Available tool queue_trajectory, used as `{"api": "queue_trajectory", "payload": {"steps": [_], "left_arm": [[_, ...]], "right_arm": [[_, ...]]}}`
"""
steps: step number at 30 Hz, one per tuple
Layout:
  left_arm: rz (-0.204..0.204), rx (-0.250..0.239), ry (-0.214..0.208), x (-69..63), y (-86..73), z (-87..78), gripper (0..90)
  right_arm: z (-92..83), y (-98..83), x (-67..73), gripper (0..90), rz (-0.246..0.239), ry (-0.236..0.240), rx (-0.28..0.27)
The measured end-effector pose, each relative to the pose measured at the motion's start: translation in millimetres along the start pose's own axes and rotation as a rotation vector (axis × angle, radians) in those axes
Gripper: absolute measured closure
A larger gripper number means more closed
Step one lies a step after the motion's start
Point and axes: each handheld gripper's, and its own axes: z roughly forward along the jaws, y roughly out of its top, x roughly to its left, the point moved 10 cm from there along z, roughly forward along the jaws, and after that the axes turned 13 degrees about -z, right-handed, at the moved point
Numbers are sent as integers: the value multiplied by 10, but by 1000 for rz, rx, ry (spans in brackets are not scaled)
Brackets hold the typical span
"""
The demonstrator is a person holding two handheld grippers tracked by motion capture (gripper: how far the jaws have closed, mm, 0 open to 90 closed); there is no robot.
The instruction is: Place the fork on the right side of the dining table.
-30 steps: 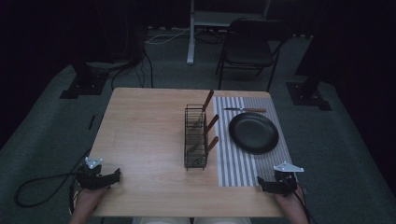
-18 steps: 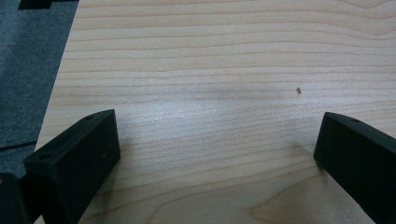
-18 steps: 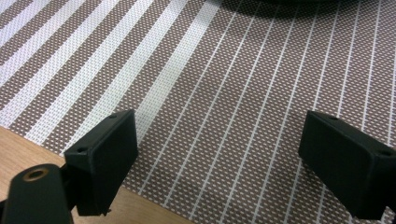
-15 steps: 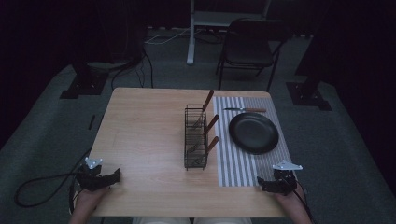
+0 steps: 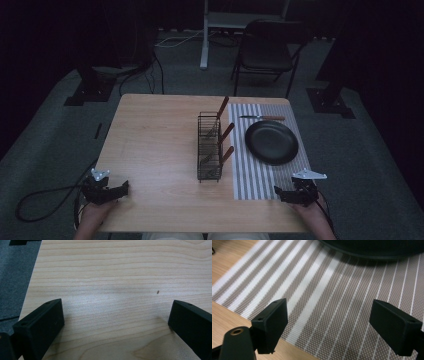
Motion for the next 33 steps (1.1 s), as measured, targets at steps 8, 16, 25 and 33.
{"api": "queue_trajectory", "payload": {"steps": [8,16,25,33], "left_arm": [[0,0,0,0,0,0,7],[2,0,-2,-1,2,2,6],[2,0,-2,-1,2,2,7],[2,0,-2,-1,2,2,6]], "right_arm": [[-71,182,71,148,-3,30,-45],[-136,434,165,154,-39,76,-87],[-149,624,212,155,-74,101,-104],[-134,776,263,161,-97,117,-126]]}}
